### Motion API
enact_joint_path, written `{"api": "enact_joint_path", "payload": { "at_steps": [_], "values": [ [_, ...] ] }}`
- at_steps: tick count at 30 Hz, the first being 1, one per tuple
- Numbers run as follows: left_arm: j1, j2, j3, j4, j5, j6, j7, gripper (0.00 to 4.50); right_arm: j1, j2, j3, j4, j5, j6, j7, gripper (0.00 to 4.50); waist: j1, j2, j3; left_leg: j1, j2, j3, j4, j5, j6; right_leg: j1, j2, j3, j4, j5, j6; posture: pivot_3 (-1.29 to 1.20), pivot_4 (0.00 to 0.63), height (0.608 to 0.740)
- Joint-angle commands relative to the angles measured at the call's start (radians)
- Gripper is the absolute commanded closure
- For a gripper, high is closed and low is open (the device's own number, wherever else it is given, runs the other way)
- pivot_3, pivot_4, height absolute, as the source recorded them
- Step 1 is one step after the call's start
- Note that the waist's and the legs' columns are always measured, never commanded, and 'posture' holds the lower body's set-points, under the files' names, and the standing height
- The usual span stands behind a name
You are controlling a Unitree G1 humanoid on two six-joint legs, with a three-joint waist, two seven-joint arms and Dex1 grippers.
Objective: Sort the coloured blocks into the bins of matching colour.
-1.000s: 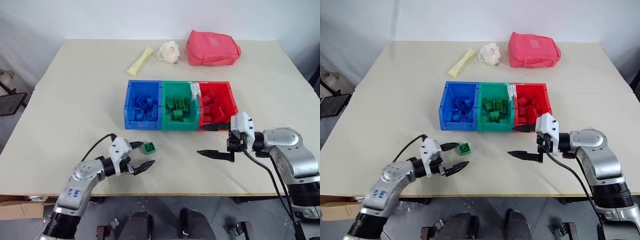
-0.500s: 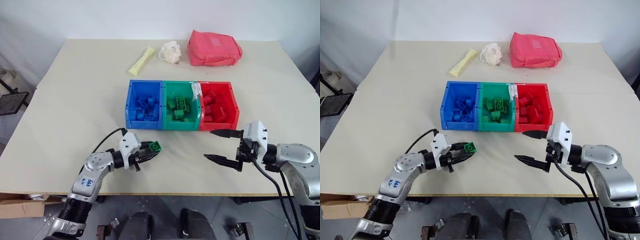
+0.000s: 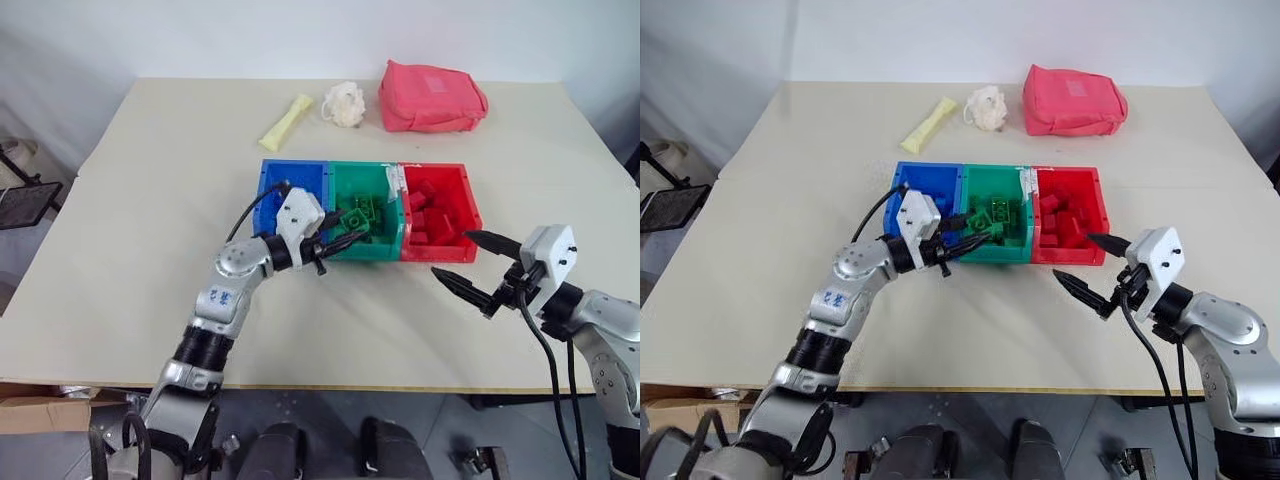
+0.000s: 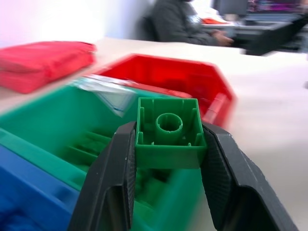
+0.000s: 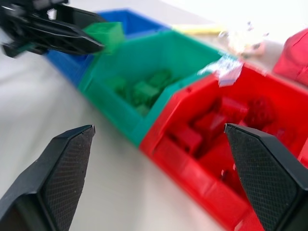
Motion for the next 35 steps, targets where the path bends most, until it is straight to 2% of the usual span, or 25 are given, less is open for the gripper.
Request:
{"api": "enact_joint_path", "payload": {
  "at_steps": [1,5,8,10,13,15,19,23,27,35],
  "values": [
    [-0.102,-0.058,0.006,0.121,0.01,-0.094,0.001,2.1,0.021,0.014,-0.028,-0.06,0.009,-0.019,-0.037,0.0,0.007,-0.001,0.0,-0.001,0.0,0.0,0.0,0.0,0.001,0.0,0.0,0.0,-0.001,0.0,0.001,0.0,0.15,0.74],
    [-0.161,-0.092,0.021,0.255,0.012,-0.178,-0.022,0.86,0.025,0.02,-0.017,-0.079,0.008,-0.015,-0.058,0.0,0.001,-0.001,0.0,-0.002,-0.001,0.002,-0.001,0.0,0.002,0.0,0.0,0.0,-0.005,0.002,0.003,0.0,0.15,0.74],
    [-0.169,-0.083,0.039,0.279,0.011,-0.2,-0.017,0.02,0.025,0.016,-0.012,-0.083,0.011,-0.013,-0.063,0.0,-0.006,-0.001,0.0,-0.002,-0.001,0.003,-0.001,0.001,0.002,0.0,0.0,0.0,-0.006,0.002,0.003,0.0,0.15,0.74],
    [-0.154,-0.059,0.048,0.256,-0.01,-0.175,-0.053,0.02,0.02,0.012,-0.009,-0.076,0.012,-0.013,-0.061,0.0,-0.008,-0.001,0.0,-0.002,0.0,0.004,-0.002,0.001,0.002,-0.001,0.001,0.0,-0.005,0.002,0.003,0.0,0.15,0.74],
    [-0.078,0.019,0.073,0.13,-0.111,-0.036,-0.187,0.02,0.006,-0.002,0.004,-0.051,0.008,-0.017,-0.037,0.0,-0.014,-0.001,0.0,-0.002,0.001,0.004,-0.001,0.001,0.002,-0.001,0.001,0.001,-0.005,0.002,0.003,0.0,0.15,0.74],
    [-0.01,0.085,0.113,0.02,-0.188,0.033,-0.253,0.02,-0.014,-0.015,0.012,-0.026,0.006,-0.022,-0.014,0.0,-0.029,0.0,0.0,-0.001,0.001,0.004,-0.001,0.001,0.002,-0.001,0.0,0.001,-0.004,0.002,0.003,0.0,0.15,0.74],
    [0.123,0.251,0.157,-0.134,-0.241,0.126,-0.354,0.02,-0.043,-0.06,0.021,0.043,-0.004,-0.033,0.053,0.0,-0.03,0.0,0.0,-0.001,0.001,0.002,-0.001,0.001,0.002,-0.001,0.0,0.001,-0.004,0.002,0.003,0.0,0.15,0.74],
    [0.226,0.393,0.214,-0.195,-0.267,0.177,-0.401,0.02,-0.054,-0.121,0.035,0.129,-0.024,-0.054,0.137,0.0,-0.029,0.0,0.0,-0.001,0.0,0.001,-0.001,0.001,0.002,-0.001,0.0,0.001,-0.004,0.002,0.003,0.0,0.15,0.74],
    [0.358,0.527,0.316,-0.188,-0.271,0.153,-0.447,0.02,-0.061,-0.207,0.047,0.261,-0.06,-0.094,0.253,0.0,-0.031,0.0,0.0,-0.001,0.0,0.0,-0.001,0.0,0.002,0.0,-0.001,0.001,-0.005,0.002,0.003,0.0,0.15,0.74],
    [0.485,0.54,0.396,-0.236,-0.276,0.113,-0.398,0.02,-0.087,-0.231,0.032,0.362,-0.077,-0.142,0.302,0.0,-0.032,0.0,0.0,-0.001,0.0,-0.001,-0.001,0.0,0.002,0.001,-0.002,0.002,-0.005,0.002,0.003,0.0,0.15,0.74]
  ]
}}
